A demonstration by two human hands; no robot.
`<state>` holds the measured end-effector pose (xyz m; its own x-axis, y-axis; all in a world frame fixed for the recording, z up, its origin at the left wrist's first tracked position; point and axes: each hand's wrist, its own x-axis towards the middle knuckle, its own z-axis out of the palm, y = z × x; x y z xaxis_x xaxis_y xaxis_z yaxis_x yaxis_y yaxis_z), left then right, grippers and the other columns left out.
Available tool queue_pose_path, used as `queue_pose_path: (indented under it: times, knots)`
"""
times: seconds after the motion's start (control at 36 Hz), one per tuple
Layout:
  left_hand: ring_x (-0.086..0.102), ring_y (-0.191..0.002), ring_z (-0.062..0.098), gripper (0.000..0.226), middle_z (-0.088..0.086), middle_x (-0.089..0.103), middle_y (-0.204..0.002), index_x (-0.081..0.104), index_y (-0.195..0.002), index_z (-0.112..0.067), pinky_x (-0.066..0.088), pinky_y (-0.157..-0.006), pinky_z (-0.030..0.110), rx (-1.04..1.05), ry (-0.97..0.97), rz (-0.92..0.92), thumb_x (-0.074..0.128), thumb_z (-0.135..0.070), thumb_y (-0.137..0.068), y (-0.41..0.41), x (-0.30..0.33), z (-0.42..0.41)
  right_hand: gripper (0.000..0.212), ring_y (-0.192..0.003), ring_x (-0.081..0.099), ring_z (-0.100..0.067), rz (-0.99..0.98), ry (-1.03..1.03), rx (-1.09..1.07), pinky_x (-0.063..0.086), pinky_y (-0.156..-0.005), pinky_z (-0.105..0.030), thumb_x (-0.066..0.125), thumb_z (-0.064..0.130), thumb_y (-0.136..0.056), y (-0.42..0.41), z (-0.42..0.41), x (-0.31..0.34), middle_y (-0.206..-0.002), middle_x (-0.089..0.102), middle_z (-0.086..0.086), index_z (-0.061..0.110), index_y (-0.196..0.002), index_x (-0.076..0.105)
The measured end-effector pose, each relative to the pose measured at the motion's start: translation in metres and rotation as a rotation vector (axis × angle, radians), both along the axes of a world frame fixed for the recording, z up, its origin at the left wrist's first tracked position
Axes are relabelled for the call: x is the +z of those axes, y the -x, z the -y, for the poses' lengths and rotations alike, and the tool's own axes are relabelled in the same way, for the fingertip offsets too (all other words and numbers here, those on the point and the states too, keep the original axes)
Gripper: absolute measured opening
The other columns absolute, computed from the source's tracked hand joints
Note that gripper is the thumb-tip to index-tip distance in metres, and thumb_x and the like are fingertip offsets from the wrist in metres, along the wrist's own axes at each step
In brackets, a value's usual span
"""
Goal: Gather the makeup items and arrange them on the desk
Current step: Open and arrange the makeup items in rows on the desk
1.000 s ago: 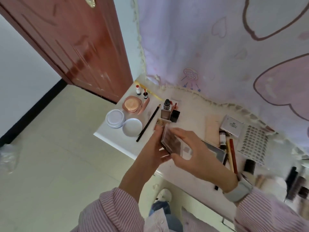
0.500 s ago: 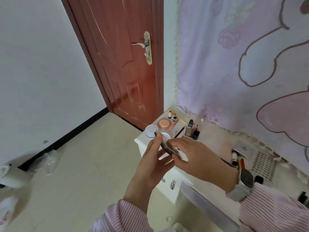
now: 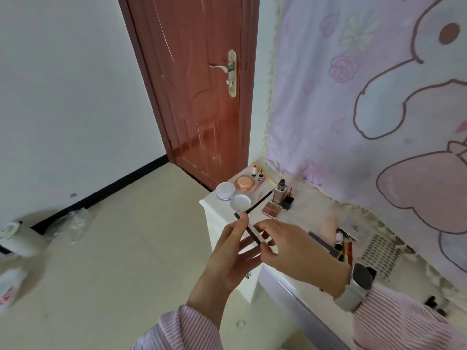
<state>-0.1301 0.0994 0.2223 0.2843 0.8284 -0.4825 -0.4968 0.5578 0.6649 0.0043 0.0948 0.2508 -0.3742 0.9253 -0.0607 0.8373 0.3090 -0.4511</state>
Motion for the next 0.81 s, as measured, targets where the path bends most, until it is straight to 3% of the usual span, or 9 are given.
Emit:
queue_pose_path:
  times: [0.19,0.28,0.42,0.53,0.56,0.61,0.67,0.81]
  knots:
    - [0.068,-0.090,0.031,0.054,0.017,0.066,-0.103,0.056,-0.120,-0.006,0.055,-0.074,0.040,-0.023,0.123,-0.020,0.066,-0.042,-0.082,-0.034,-0.019,-0.025,0.034,-0.095,0.056,-0.012,-0.002,0.034,-0.034,0.046,-0.084,-0.024,0.045,0.028,-0.090,-0.034,-0.022,-0.014,-0.116,0.056,0.006,0.022,-0.124,0.044]
    - [0.067,-0.092,0.033,0.042,0.018,0.065,-0.103,0.065,-0.108,-0.009,0.055,-0.081,0.042,-0.039,0.198,-0.038,0.066,-0.041,-0.081,-0.051,-0.031,-0.033,0.034,-0.095,0.053,-0.013,-0.006,0.053,-0.070,0.042,-0.081,-0.023,0.042,0.024,-0.091,-0.056,-0.033,-0.028,-0.115,0.056,0.005,0.022,-0.125,0.044]
    - [0.067,-0.085,0.036,0.044,0.019,0.065,-0.104,0.064,-0.109,-0.010,0.055,-0.071,0.039,-0.048,0.360,-0.029,0.067,-0.043,-0.079,-0.067,-0.060,-0.037,0.032,-0.090,0.056,-0.012,-0.073,0.218,-0.120,0.047,-0.082,-0.028,0.045,0.019,-0.090,-0.089,-0.051,-0.061,-0.109,0.062,0.006,0.021,-0.122,0.049]
    - [0.065,-0.089,0.043,0.049,0.021,0.065,-0.104,0.062,-0.110,-0.008,0.055,-0.069,0.039,-0.056,0.468,-0.022,0.065,-0.046,-0.080,-0.062,-0.087,-0.043,0.023,-0.078,0.056,-0.004,-0.148,0.367,-0.217,0.041,-0.064,-0.007,0.047,0.017,-0.091,-0.099,-0.059,-0.093,-0.100,0.061,0.009,0.015,-0.112,0.055]
    - [0.064,-0.089,0.044,0.051,0.022,0.064,-0.104,0.062,-0.110,-0.006,0.056,-0.067,0.039,-0.033,0.488,-0.027,0.065,-0.047,-0.080,-0.060,-0.094,-0.047,0.019,-0.077,0.058,-0.006,-0.185,0.413,-0.266,0.045,-0.065,-0.009,0.048,0.016,-0.090,-0.099,-0.062,-0.104,-0.098,0.062,0.007,0.014,-0.108,0.056]
    - [0.065,-0.089,0.044,0.054,0.022,0.064,-0.105,0.061,-0.111,-0.006,0.058,-0.065,0.040,0.002,0.504,-0.082,0.061,-0.051,-0.082,-0.055,-0.106,-0.057,0.011,-0.079,0.061,-0.016,-0.321,0.533,-0.394,0.053,-0.075,-0.026,0.050,0.014,-0.088,-0.099,-0.066,-0.124,-0.093,0.062,0.001,0.017,-0.097,0.056]
    - [0.066,-0.090,0.040,0.053,0.019,0.066,-0.103,0.061,-0.111,-0.010,0.058,-0.069,0.039,0.016,0.465,-0.179,0.056,-0.055,-0.084,-0.050,-0.116,-0.069,0.007,-0.077,0.062,-0.021,-0.484,0.618,-0.537,0.054,-0.077,-0.036,0.053,0.013,-0.085,-0.095,-0.071,-0.140,-0.087,0.061,-0.006,0.019,-0.089,0.055]
    - [0.065,-0.090,0.031,0.037,0.008,0.064,-0.102,0.057,-0.105,-0.017,0.052,-0.083,0.037,-0.005,0.330,-0.426,0.043,-0.049,-0.094,-0.048,-0.136,-0.105,0.006,-0.072,0.063,-0.019,-0.633,0.637,-0.788,0.055,-0.075,-0.032,0.057,0.005,-0.085,-0.081,-0.091,-0.161,-0.084,0.063,-0.010,0.006,-0.091,0.058]
